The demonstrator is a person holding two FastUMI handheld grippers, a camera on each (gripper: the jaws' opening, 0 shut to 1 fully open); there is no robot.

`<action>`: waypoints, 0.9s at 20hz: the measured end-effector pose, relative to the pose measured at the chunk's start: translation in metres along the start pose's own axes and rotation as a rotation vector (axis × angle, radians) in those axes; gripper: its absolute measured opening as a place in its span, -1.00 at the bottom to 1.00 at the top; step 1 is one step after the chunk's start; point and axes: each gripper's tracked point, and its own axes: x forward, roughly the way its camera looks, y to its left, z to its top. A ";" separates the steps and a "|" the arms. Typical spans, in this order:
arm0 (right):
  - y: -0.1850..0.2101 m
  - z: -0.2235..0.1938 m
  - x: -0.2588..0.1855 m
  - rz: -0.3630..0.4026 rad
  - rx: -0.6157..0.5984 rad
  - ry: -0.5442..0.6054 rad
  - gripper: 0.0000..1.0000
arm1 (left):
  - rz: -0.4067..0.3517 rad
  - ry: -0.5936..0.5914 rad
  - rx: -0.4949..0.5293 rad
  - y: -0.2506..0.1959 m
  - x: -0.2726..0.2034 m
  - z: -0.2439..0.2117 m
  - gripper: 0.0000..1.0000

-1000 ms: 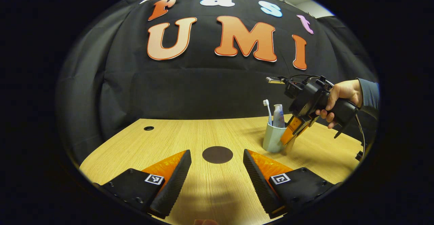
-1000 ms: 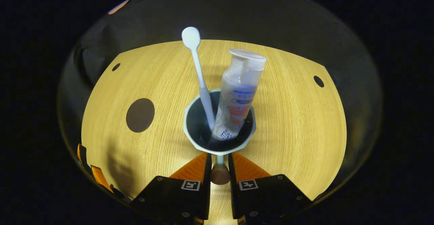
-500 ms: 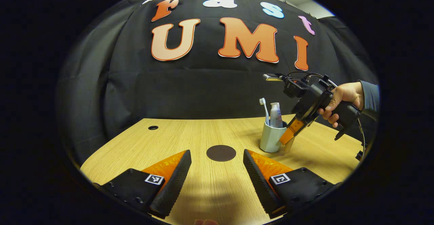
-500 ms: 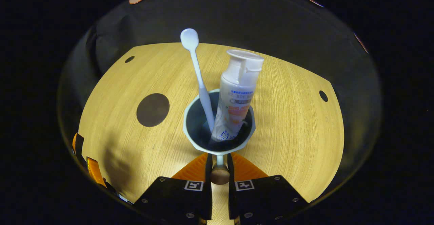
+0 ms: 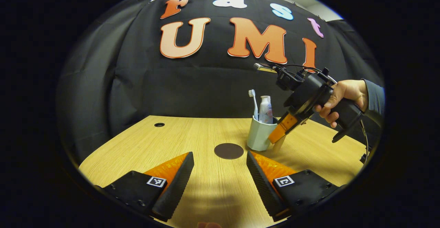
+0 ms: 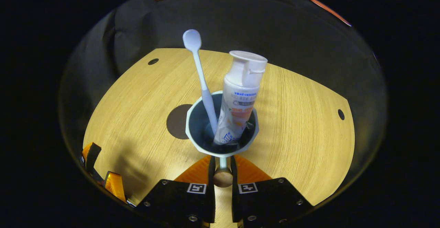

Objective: Put the toothbrush and toothpaste on the desktop into the cup, then pick up the cup and place it on the coaster on the desktop.

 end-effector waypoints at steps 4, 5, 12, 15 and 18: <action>0.012 0.009 -0.011 0.021 -0.059 -0.010 -0.61 | 0.020 0.001 -0.005 0.014 -0.003 -0.005 0.96; 0.017 0.010 -0.011 0.029 -0.073 -0.008 -0.61 | 0.029 -0.001 -0.002 0.018 -0.003 -0.005 0.96; 0.055 0.011 0.009 0.049 -0.129 0.009 -0.62 | 0.080 -0.009 0.003 0.048 -0.012 -0.008 0.96; 0.049 0.008 0.008 0.068 -0.085 0.027 -0.60 | 0.086 -0.006 -0.004 0.050 -0.014 -0.010 0.96; 0.036 0.019 -0.013 0.066 -0.076 -0.035 -0.48 | 0.081 -0.010 -0.010 0.046 -0.014 -0.007 0.96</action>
